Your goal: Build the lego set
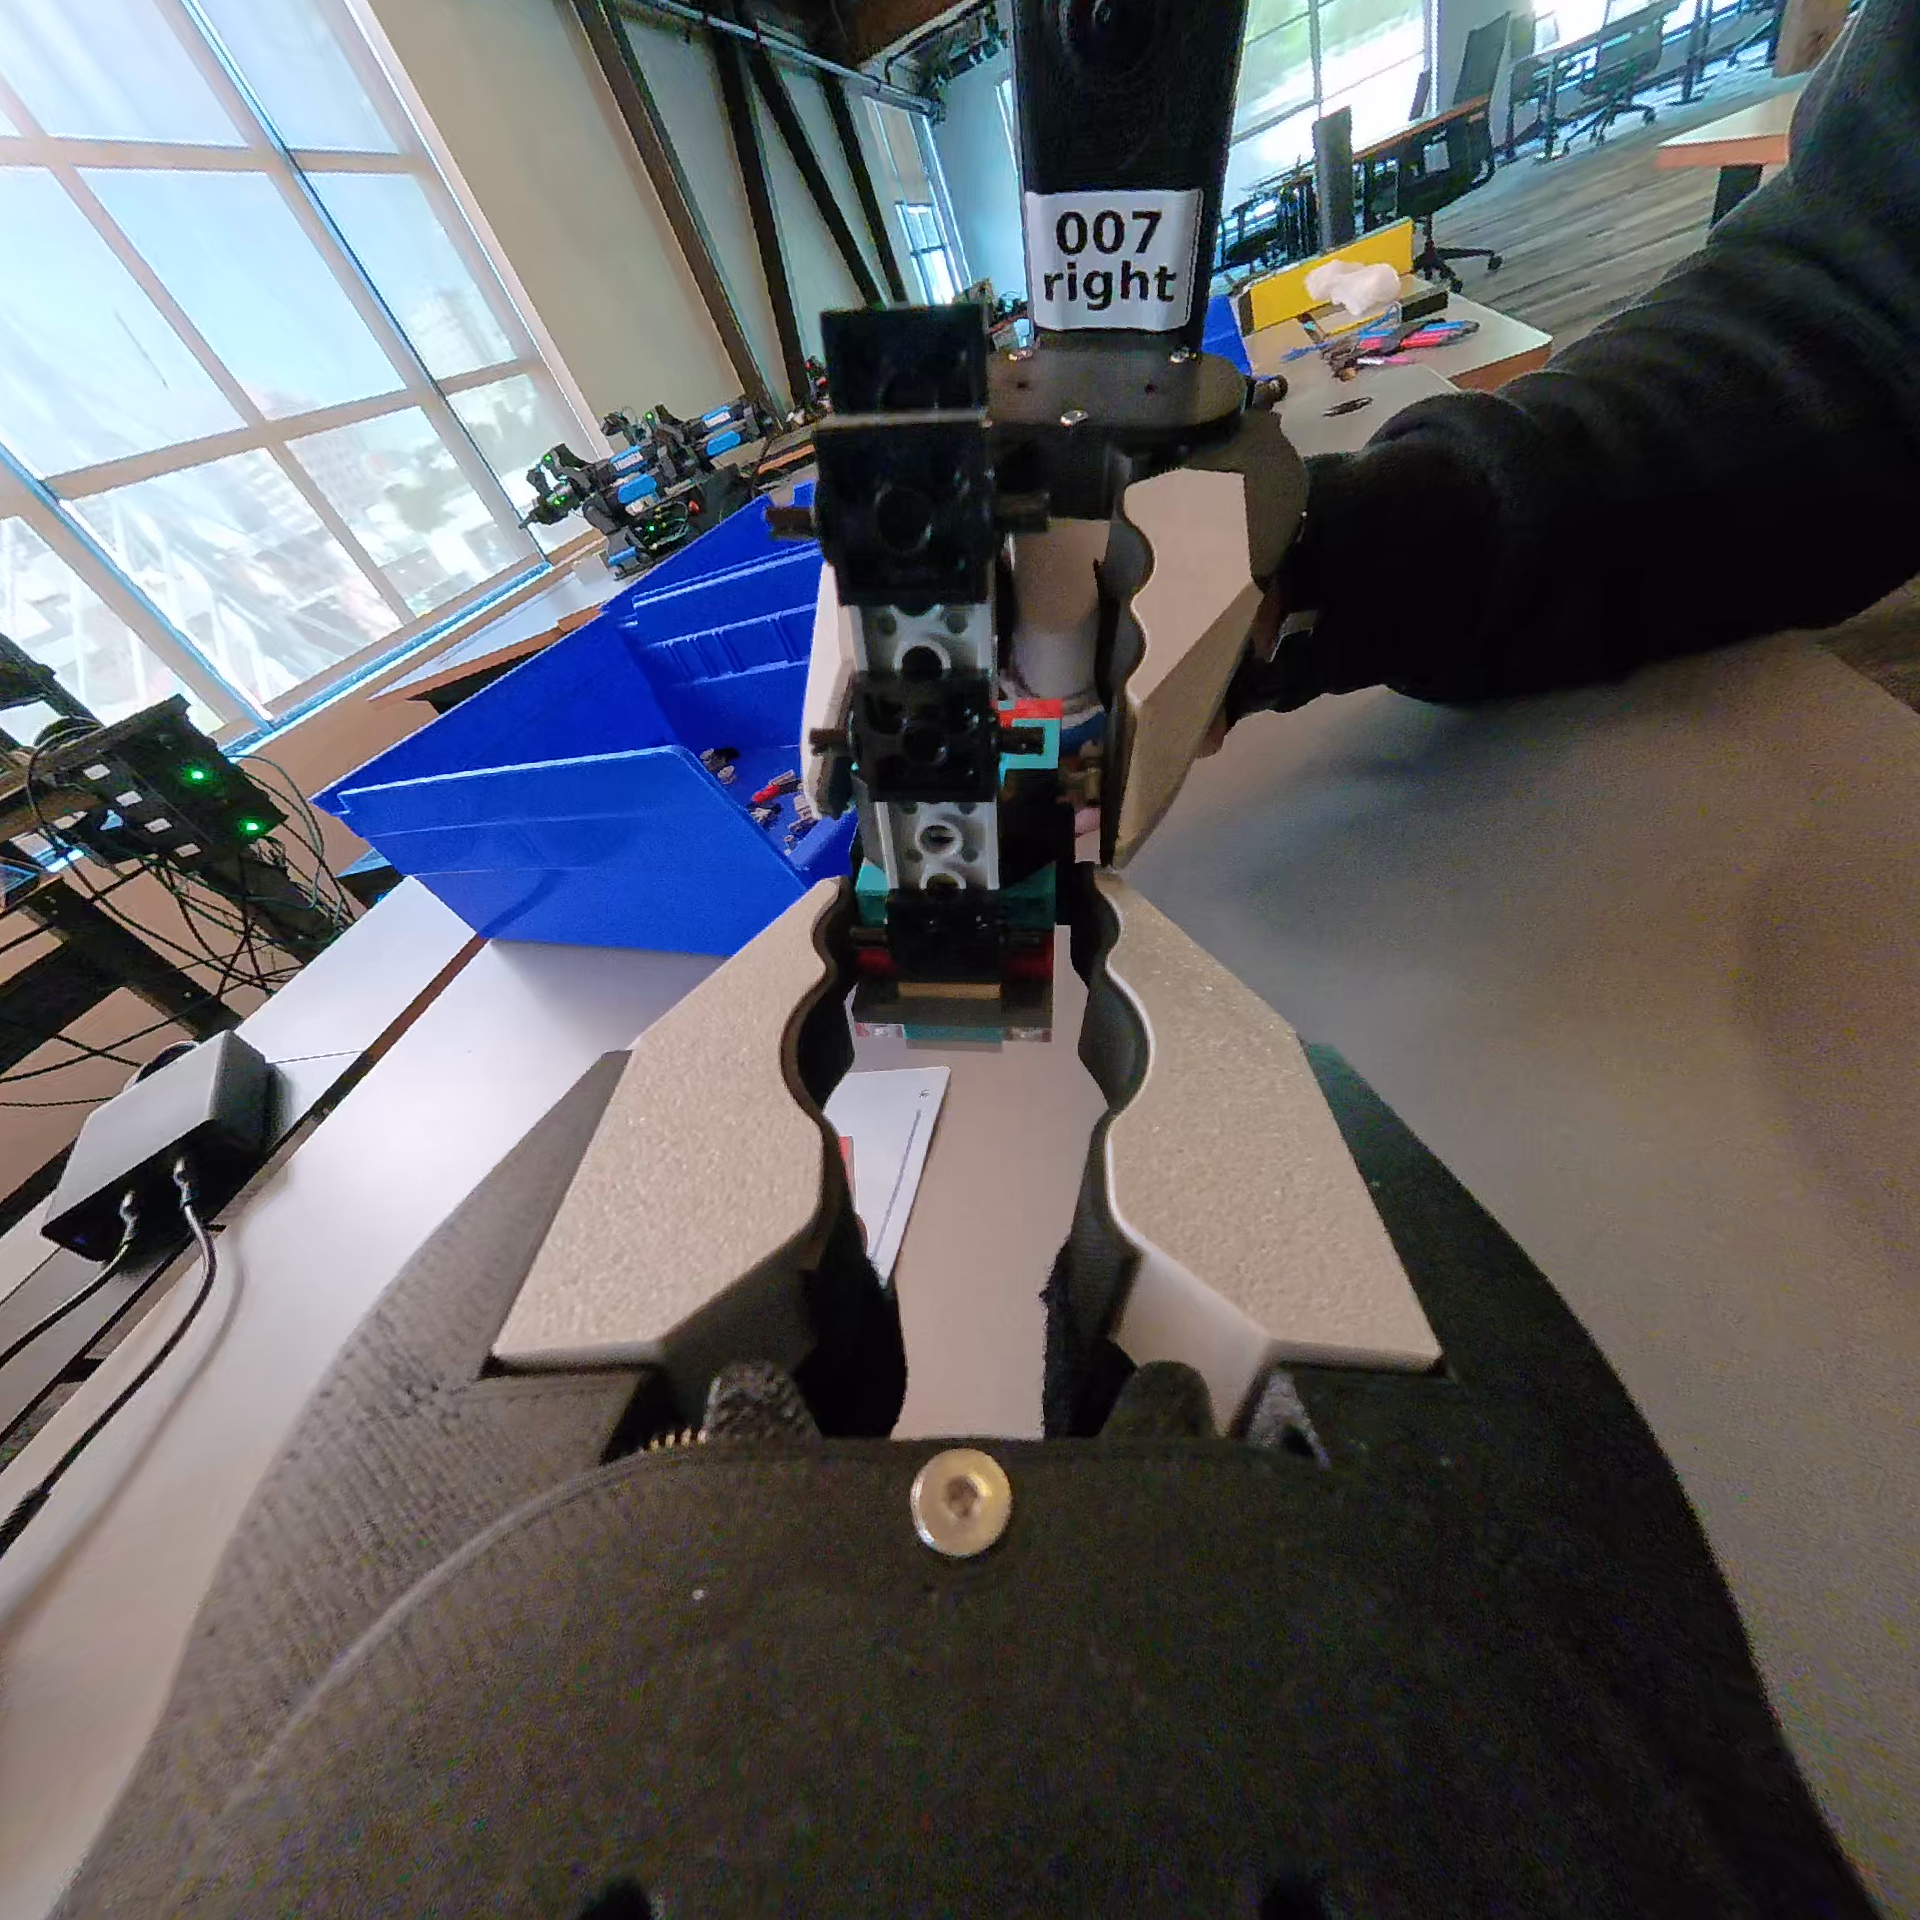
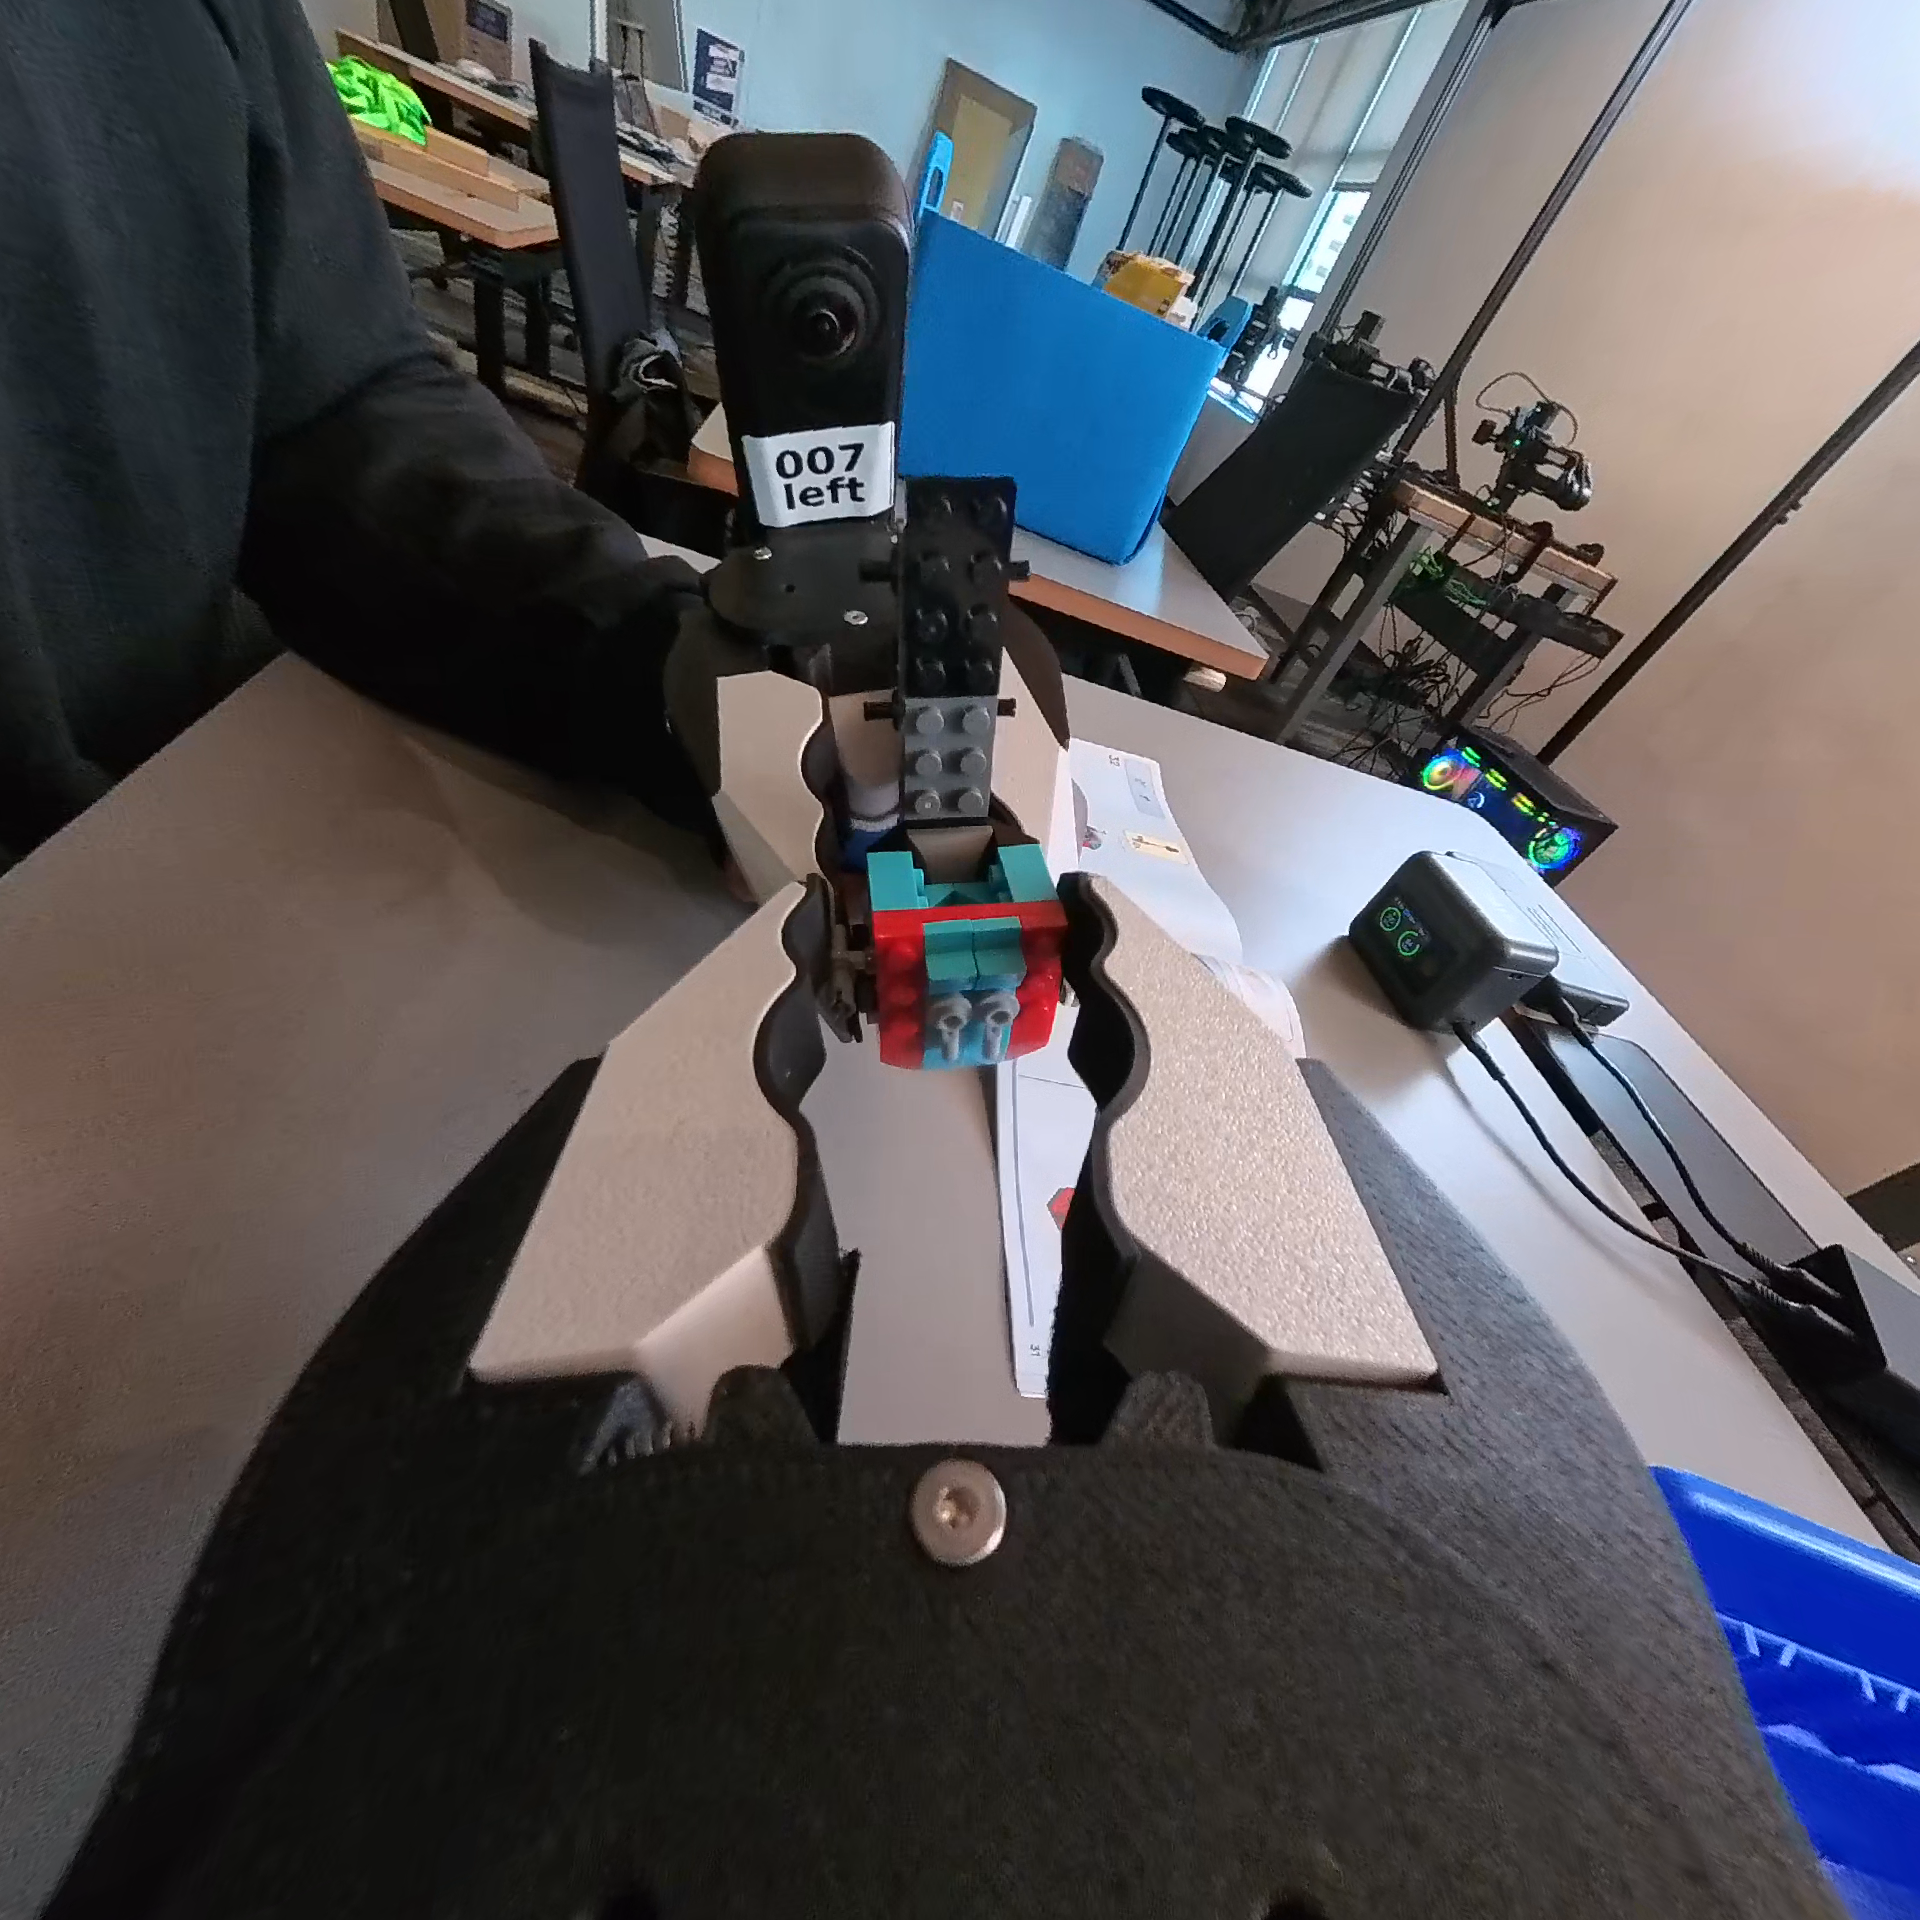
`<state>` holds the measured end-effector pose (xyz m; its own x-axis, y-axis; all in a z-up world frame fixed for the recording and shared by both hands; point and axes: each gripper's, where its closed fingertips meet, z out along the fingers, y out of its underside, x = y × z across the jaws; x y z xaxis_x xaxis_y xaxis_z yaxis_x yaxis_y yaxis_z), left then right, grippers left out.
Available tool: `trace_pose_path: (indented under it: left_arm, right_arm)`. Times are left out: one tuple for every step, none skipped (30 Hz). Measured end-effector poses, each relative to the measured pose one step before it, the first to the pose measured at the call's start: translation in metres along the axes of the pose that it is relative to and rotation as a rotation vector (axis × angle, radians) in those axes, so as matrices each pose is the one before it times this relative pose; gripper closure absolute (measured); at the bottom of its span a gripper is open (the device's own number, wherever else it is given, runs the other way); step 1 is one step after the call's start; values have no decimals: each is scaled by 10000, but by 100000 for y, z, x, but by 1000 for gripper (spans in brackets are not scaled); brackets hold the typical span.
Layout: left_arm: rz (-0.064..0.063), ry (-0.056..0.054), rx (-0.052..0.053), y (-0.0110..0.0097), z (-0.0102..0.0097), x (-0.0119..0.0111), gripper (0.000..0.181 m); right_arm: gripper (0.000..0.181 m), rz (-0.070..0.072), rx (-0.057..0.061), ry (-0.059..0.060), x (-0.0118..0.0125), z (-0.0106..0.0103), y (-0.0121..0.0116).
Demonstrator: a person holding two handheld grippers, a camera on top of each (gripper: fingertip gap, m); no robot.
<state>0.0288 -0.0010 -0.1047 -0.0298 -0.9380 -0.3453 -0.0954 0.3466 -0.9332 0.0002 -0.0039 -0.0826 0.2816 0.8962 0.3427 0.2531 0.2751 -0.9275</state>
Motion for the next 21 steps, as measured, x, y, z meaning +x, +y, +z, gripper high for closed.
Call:
trace_pose_path:
  left_arm:
    - [37, -2, -12, 12, -7, 13, 141]
    - [9, -27, -27, 33, 1, -35, 142]
    - [44, -27, -62, 85, -3, -48, 142]
    - [59, -17, -32, 59, -30, -17, 141]
    - [16, -17, -40, 59, -7, -23, 141]
    - [19, -9, -4, 3, -13, -17, 141]
    - [7, 8, 3, -16, -9, 12, 141]
    - [-9, 6, 12, -15, -2, 15, 141]
    - [-24, 12, -4, 16, 7, 6, 141]
    - [-4, 25, 16, -13, 3, 42, 141]
    - [-28, 23, 19, -27, -7, 30, 142]
    - [-36, 55, 27, -27, 9, 74, 142]
    - [-33, 40, 31, -29, 12, 73, 141]
    - [-2, 64, 2, 7, 23, 117, 141]
    - [30, 192, 5, 5, 37, 349, 141]
    - [-31, 14, 41, -72, 30, 79, 141]
    - [14, -15, 9, -42, 36, 10, 141]
    - [24, -16, 5, -24, -18, -45, 141]
    - [-43, 12, 71, -104, -58, -49, 141]
    - [-134, 58, 24, -19, -23, 0, 141]
    - [-70, 29, -14, 80, 41, 25, 141]
  right_arm:
    - [136, 21, -6, 1, 20, -5, 10]
    - [136, 38, -57, 42, 81, 30, 87]
    - [136, 11, -23, 12, 1, 34, 65]
    - [136, 38, -49, 8, 29, 38, 84]
    - [136, 29, -11, 11, 23, 11, 11]
    - [136, 19, 8, 2, 2, 0, -6]
    - [136, 5, 29, -13, -28, -23, -36]
    - [136, 51, -16, -13, 12, -12, 24]
    - [136, -21, 12, -3, -19, -8, -3]
    - [137, 5, 38, -23, -45, -16, -39]
    - [137, -30, 12, -16, -34, -23, -12]
    - [137, -4, 35, -45, -78, -30, -68]
    - [138, 13, 16, -30, -32, -29, -31]
    - [145, -60, 89, -24, -37, -105, -134]
    - [145, -19, 48, -65, -105, -64, -40]
    - [145, -79, 35, -45, -74, -54, -28]
    - [144, -203, 27, 85, 2, 5, -14]
    - [144, -184, 57, 118, 11, 52, -86]
    - [144, 25, 50, 69, 37, 63, -80]
    - [144, -39, -44, 14, -17, 14, 63]
    - [144, -68, -47, 3, -30, -34, 75]
